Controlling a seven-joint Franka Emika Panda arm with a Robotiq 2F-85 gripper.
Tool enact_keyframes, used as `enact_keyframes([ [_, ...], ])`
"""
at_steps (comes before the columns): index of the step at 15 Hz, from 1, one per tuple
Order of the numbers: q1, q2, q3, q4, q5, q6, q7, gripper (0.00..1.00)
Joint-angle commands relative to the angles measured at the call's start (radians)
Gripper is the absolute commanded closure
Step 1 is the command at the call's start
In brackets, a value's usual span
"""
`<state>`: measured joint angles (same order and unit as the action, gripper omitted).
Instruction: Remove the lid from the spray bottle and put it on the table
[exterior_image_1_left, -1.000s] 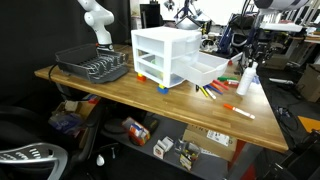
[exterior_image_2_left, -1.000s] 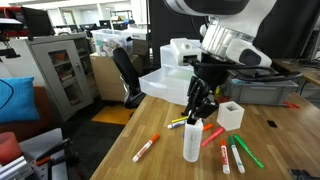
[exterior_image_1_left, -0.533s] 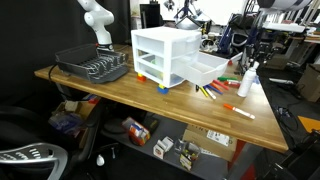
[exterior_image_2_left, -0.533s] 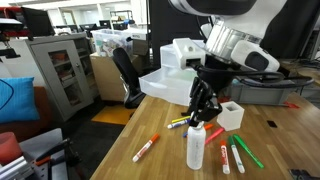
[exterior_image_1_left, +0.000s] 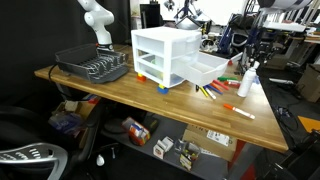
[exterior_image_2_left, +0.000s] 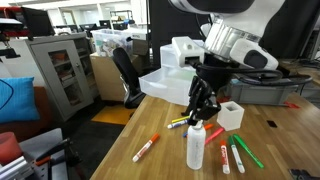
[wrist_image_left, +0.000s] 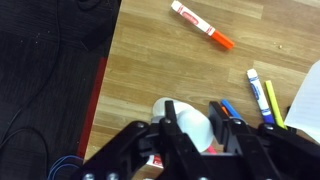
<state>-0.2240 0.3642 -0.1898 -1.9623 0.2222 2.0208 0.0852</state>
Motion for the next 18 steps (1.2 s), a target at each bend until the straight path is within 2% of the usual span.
enact_keyframes([
  [1, 0.006, -0.042, 0.004, -0.023, -0.015, -0.03, 0.008, 0.87],
  [8, 0.053, -0.111, 0.022, -0.052, -0.067, -0.122, 0.007, 0.87],
  [11, 0.06, -0.114, 0.046, -0.078, -0.019, -0.16, -0.02, 0.87],
  [16, 0.052, -0.107, 0.055, -0.16, 0.088, -0.112, -0.036, 0.87],
  [17, 0.065, -0.094, 0.054, -0.125, 0.049, -0.142, -0.012, 0.62],
  [18, 0.061, -0.094, 0.052, -0.139, 0.058, -0.136, -0.015, 0.62],
])
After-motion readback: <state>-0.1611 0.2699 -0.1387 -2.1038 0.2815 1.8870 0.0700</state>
